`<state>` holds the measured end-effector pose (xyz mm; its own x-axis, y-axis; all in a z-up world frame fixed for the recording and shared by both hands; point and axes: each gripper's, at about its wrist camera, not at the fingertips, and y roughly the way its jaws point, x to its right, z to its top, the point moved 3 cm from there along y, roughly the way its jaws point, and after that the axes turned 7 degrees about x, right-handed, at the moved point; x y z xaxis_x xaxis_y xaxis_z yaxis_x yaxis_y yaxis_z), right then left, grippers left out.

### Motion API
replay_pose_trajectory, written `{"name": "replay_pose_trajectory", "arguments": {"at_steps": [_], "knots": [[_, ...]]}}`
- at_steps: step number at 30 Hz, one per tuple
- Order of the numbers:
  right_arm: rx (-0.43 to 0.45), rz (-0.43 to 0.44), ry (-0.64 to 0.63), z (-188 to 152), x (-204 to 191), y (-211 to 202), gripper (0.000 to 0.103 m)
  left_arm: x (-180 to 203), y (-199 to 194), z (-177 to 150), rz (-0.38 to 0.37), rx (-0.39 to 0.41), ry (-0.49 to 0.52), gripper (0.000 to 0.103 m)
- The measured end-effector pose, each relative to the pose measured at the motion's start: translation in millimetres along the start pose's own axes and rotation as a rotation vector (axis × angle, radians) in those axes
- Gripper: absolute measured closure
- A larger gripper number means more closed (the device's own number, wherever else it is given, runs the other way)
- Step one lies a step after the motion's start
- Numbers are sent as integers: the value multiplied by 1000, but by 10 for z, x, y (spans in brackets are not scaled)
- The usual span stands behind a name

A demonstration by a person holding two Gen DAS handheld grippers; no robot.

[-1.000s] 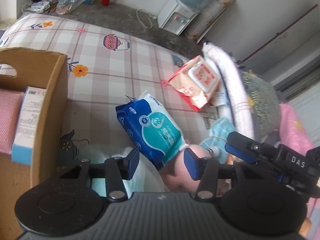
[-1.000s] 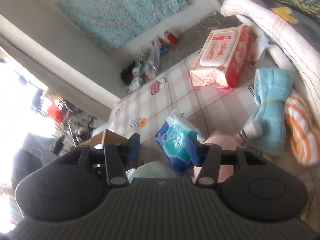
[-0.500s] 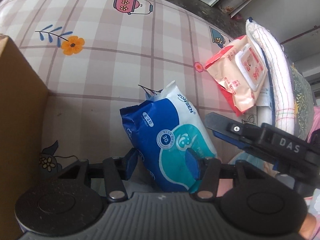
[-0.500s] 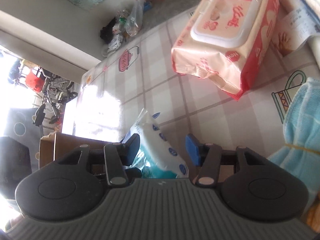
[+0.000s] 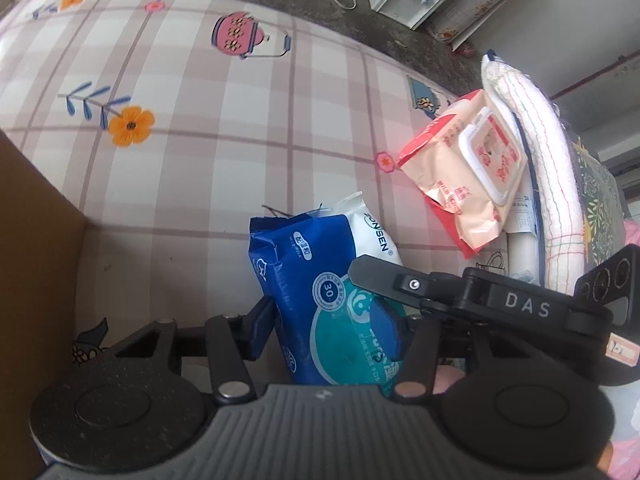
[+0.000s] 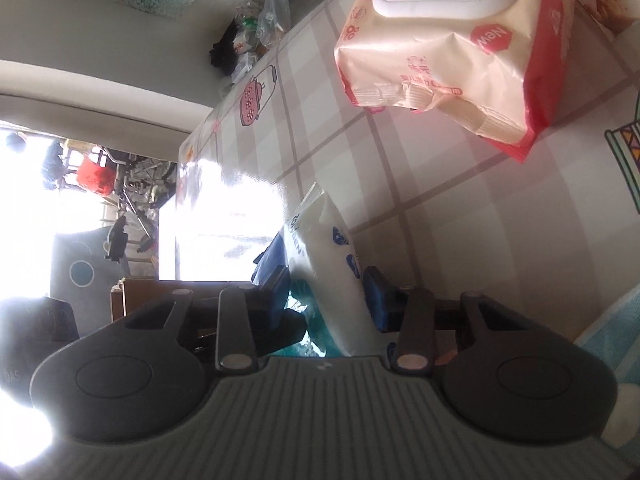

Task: Organize soft objects
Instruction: 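Carry the blue-and-teal wet-wipe pack with both grippers over the cardboard box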

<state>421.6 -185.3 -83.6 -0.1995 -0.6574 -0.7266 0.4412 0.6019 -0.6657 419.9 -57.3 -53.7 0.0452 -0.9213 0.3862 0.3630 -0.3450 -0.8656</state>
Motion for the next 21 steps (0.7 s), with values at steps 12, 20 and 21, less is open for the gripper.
{"name": "replay_pose_trajectory", "arguments": {"at_steps": [12,20,21], "knots": [[119,54,3,-47,-428,-555,63,235,-668,6,-59,127,81,50],[159,101,-94,-355,-1164,-997,63,8,-1476,-129,-101,223,51,50],[158,108,-106,-419,-1274,-1017,63,-61,-1610,-162,-100,241,47,50]]}}
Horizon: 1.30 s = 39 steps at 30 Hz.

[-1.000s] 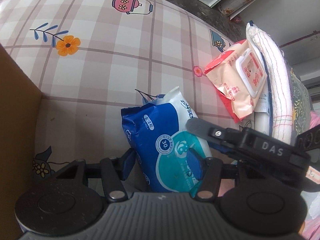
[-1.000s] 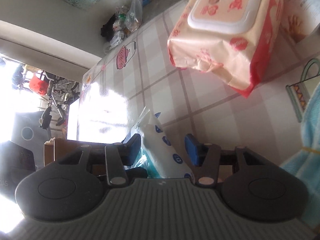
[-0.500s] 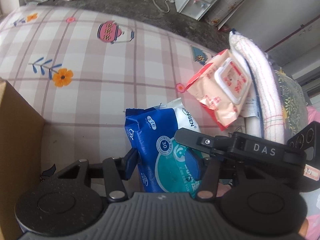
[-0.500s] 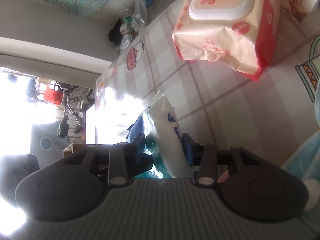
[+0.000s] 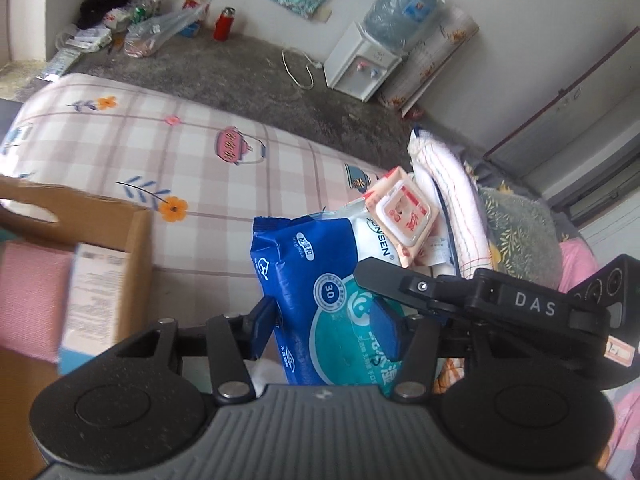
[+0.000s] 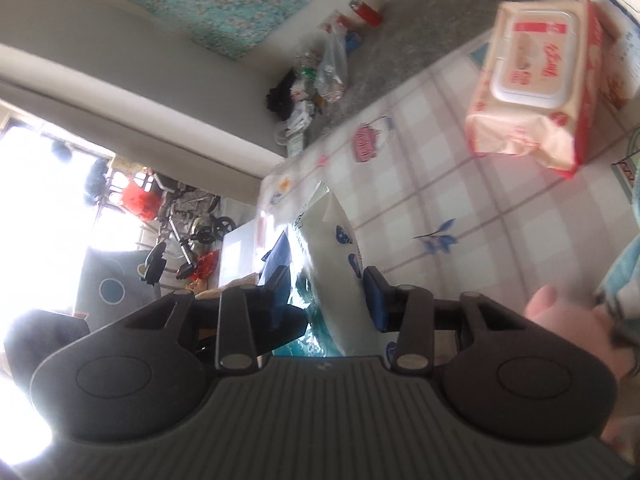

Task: Organize soft objects
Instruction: 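Carry the blue-and-teal wet-wipe pack with both grippers over the cardboard box, then lower the wet-wipe pack into the box and open both grippers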

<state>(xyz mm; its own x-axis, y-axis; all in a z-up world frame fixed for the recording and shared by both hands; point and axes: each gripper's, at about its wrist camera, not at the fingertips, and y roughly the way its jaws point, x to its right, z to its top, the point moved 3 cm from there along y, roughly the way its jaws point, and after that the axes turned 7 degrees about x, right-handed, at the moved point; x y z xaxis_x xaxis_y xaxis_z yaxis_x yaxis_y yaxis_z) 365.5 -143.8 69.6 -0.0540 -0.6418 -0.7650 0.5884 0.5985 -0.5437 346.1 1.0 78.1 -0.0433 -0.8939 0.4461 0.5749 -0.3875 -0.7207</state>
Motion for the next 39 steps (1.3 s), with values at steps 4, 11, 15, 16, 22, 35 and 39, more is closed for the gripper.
{"name": "replay_pose_trajectory", "arguments": {"at_steps": [4,11,15,16,22,35,39], "knots": [[-19,45,-44,-298,-500,-12,63,-274,-544,-35,19,68,-19,50],[-111,143,-77,-1060,-1247,256,63,-1037,-1315,-290,88,146,-94,51],[-176,163,-42,-1559,-1447,535,63,-1509,-1520,-498,125,136,-147,51],[-190,159,-34,-1693,-1481,594,63,-1610,-1536,-540,126,124,-154,51],[-262,86,-64,-2208,-1389,733,58,-2158,-1318,-919,109,-19,-206,51],[-117,127,-172,-2129,-1081,-139,56,-2346,-652,-1311,176,-200,-165,49],[-87,141,-139,-2133,-897,-311,56,-2235,-469,-1351,141,-229,-140,50]]}}
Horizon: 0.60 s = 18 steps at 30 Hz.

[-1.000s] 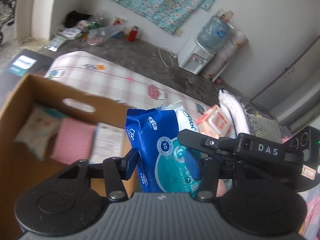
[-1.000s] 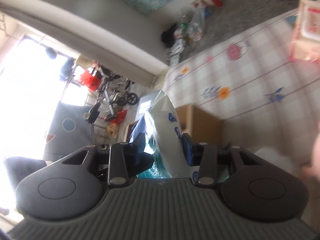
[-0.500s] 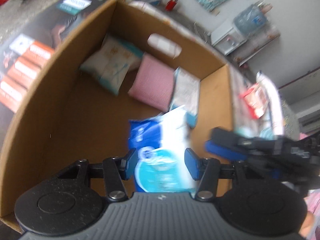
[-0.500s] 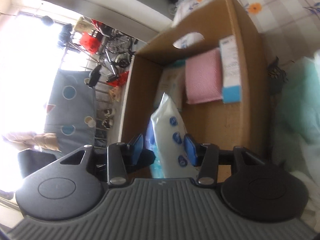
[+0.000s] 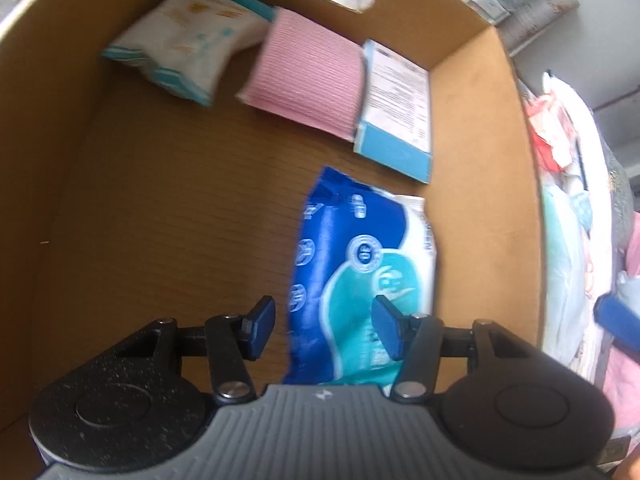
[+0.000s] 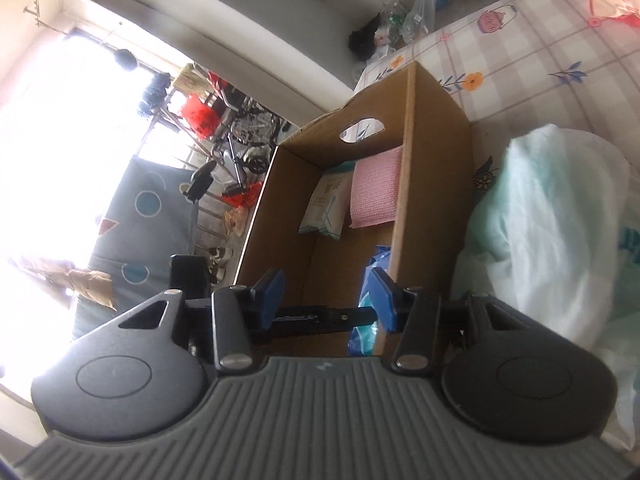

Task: Organize soft objects
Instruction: 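Lower the wet-wipe pack into the box and open both grippers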

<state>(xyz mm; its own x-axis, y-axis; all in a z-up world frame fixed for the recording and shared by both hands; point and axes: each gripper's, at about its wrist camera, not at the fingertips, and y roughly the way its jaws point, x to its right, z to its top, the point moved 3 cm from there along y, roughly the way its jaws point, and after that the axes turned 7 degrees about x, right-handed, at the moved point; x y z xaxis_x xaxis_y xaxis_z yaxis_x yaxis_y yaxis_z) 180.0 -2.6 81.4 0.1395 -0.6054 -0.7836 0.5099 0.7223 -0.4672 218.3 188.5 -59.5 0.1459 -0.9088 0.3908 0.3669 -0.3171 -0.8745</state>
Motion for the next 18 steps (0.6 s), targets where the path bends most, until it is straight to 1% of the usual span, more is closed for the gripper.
{"name": "replay_pose_trajectory", "arguments": {"at_steps": [4,8,13,18], "knots": [[7,-15,26,-68,167,-38,56,141,45,3,13,25,36,50],[9,-36,44,-124,283,-32,55,216,61,-1,38,63,42,50],[14,-39,80,-195,387,-40,55,229,27,-4,46,97,16,50],[19,-41,113,-243,476,-17,55,226,34,0,47,114,4,49]]}}
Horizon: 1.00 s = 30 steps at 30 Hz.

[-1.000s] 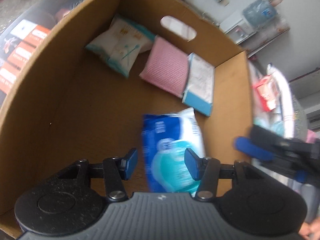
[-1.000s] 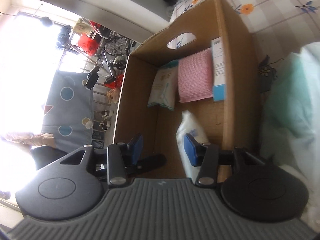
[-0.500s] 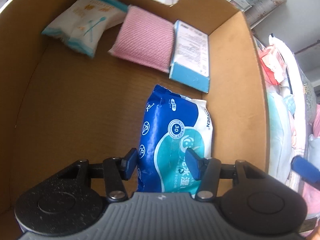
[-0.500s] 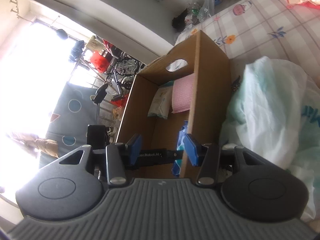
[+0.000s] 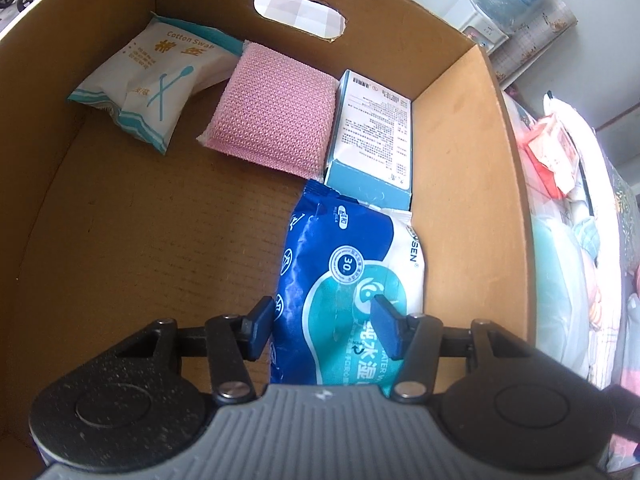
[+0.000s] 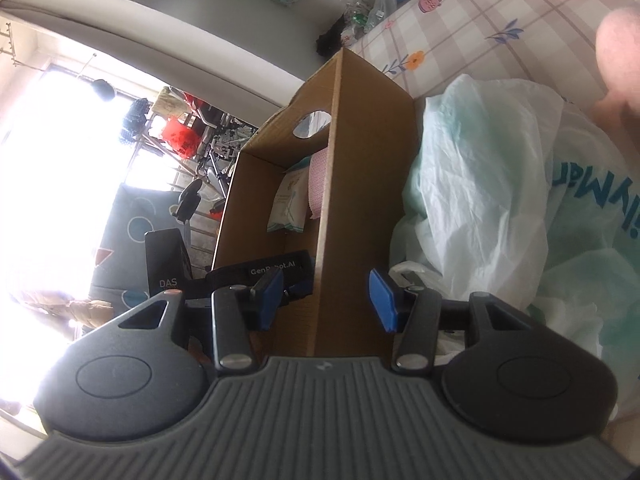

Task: Organize soft objects
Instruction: 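Lower the wet-wipe pack into the box and open both grippers, then withdraw both grippers from the box toward the bed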

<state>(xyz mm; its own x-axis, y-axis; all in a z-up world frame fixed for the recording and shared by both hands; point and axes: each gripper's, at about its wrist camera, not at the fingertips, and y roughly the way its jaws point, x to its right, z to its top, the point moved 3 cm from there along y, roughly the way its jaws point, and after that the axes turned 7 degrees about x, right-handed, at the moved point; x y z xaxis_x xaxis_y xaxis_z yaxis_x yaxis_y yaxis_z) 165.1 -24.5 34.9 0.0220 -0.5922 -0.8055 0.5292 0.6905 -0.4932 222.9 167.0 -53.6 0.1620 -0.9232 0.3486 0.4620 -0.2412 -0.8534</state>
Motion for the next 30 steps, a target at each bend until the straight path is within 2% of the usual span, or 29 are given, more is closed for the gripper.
{"name": "replay_pose_trajectory", "arguments": {"at_steps": [7,14,23,30], "knots": [[27,17,49,-24,77,-34,54,17,8,26,-1,0,-36,48],[78,43,87,9,148,-165,49,23,-112,3,-5,22,-61,45],[133,82,106,27,218,-363,46,55,-589,-112,-38,136,-86,45],[183,88,80,41,274,-621,45,383,-866,-170,-41,201,-6,44]]}}
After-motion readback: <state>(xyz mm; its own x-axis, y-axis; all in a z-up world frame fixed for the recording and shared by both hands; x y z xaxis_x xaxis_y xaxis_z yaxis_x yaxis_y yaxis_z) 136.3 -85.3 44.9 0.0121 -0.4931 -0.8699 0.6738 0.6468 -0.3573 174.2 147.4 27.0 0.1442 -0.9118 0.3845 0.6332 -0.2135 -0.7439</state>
